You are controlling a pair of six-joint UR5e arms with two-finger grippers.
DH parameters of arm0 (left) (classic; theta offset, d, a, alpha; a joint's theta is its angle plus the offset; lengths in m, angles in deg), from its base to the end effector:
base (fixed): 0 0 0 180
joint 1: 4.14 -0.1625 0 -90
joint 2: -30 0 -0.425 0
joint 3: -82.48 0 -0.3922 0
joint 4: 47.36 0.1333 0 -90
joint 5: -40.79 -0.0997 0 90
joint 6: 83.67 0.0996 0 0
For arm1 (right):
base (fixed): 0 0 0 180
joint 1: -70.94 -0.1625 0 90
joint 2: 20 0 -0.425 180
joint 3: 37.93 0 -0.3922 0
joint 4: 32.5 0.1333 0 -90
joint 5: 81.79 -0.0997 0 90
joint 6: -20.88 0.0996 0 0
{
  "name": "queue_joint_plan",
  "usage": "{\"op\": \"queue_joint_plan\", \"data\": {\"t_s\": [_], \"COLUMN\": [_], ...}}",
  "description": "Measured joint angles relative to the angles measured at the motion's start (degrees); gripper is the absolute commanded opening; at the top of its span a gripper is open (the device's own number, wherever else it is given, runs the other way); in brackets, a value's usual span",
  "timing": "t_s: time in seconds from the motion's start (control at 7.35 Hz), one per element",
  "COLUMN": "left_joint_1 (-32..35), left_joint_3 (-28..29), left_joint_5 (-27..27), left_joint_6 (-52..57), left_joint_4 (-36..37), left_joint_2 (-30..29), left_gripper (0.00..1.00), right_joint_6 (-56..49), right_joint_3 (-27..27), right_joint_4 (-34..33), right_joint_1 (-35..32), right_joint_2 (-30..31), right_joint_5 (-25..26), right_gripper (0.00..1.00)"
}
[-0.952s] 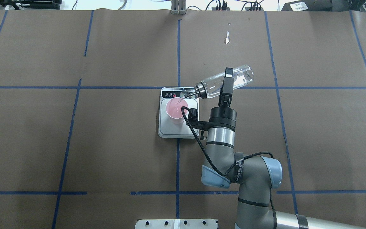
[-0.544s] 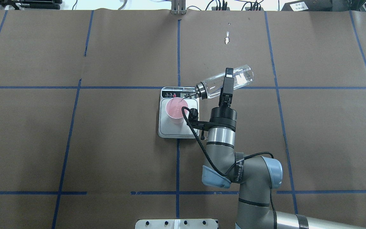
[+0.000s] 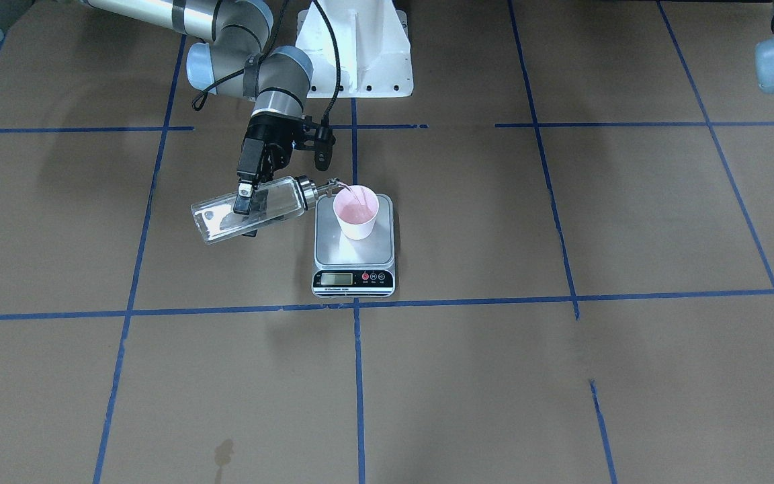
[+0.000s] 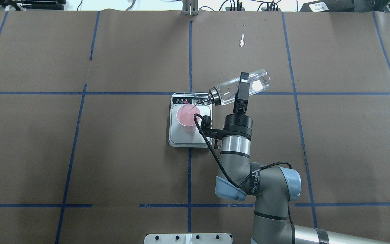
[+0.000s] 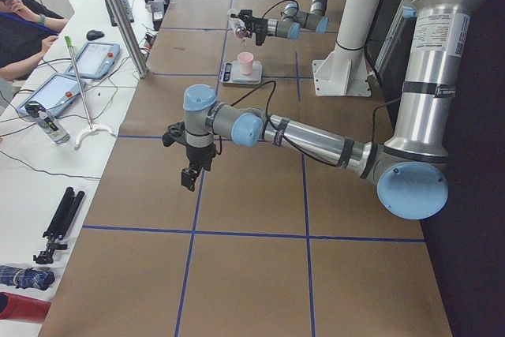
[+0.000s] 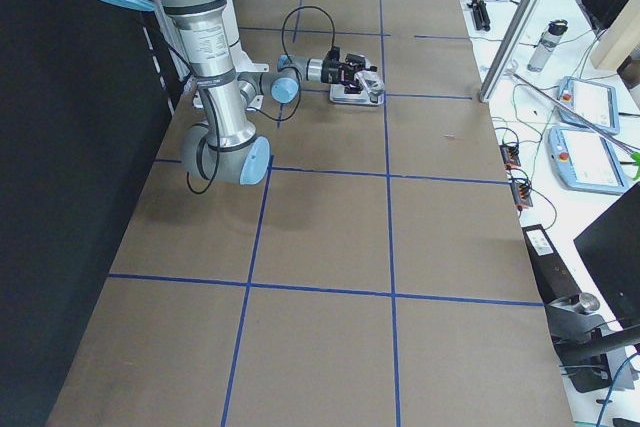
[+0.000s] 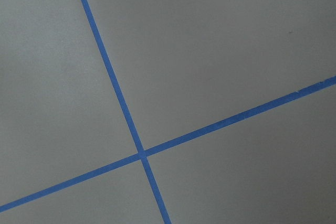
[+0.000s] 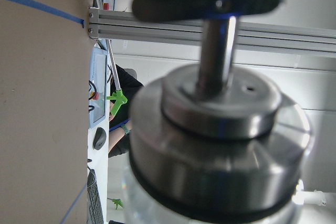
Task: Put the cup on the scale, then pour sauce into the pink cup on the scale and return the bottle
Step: 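Hold the tilted bottle over the cup to pour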
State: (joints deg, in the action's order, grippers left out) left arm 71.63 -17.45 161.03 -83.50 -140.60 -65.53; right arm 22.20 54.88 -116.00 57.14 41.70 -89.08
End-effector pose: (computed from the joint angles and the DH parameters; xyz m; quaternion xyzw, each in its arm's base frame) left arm 0.0524 -0.5448 0.5305 0.1242 0.2746 0.1614 0.9397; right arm -0.5506 -0.3742 0.2832 0.5802 0.3362 -0.2629 0.6937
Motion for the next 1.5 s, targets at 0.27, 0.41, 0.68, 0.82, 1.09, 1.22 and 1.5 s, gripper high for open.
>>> {"op": "queue_joint_plan", "data": {"t_s": [0.27, 0.41, 0.68, 0.82, 1.09, 1.22, 1.5], "left_joint_1": [0.00, 0.00, 0.00, 0.00, 0.02, 0.06, 0.08], "left_joint_3": [0.00, 0.00, 0.00, 0.00, 0.00, 0.00, 0.00], "left_joint_5": [-0.06, -0.08, -0.09, -0.09, -0.09, -0.09, -0.09], "left_joint_6": [0.00, 0.00, 0.00, 0.00, 0.00, 0.00, 0.00], "left_joint_4": [-0.07, -0.09, -0.10, -0.12, -0.18, -0.17, -0.17], "left_joint_2": [0.00, 0.00, 0.03, 0.04, 0.07, 0.08, 0.03], "left_gripper": [1.00, 1.00, 1.00, 1.00, 1.00, 1.00, 1.00], "right_joint_6": [0.08, 0.13, 0.42, 0.69, 1.08, 1.19, 2.01], "right_joint_3": [0.00, 0.01, 0.10, 0.21, 0.58, 0.68, 0.76], "right_joint_4": [0.20, 0.43, 0.72, 0.76, 0.81, 0.85, 0.87], "right_joint_1": [0.00, 0.00, 0.00, 0.00, 0.00, 0.00, 0.00], "right_joint_2": [-0.01, -0.08, -0.18, -0.27, -0.49, -0.58, -0.74], "right_joint_5": [-0.08, -0.17, -0.34, -0.46, -0.79, -1.00, -1.42], "right_gripper": [0.00, 0.00, 0.00, 0.00, 0.00, 0.00, 0.00]}}
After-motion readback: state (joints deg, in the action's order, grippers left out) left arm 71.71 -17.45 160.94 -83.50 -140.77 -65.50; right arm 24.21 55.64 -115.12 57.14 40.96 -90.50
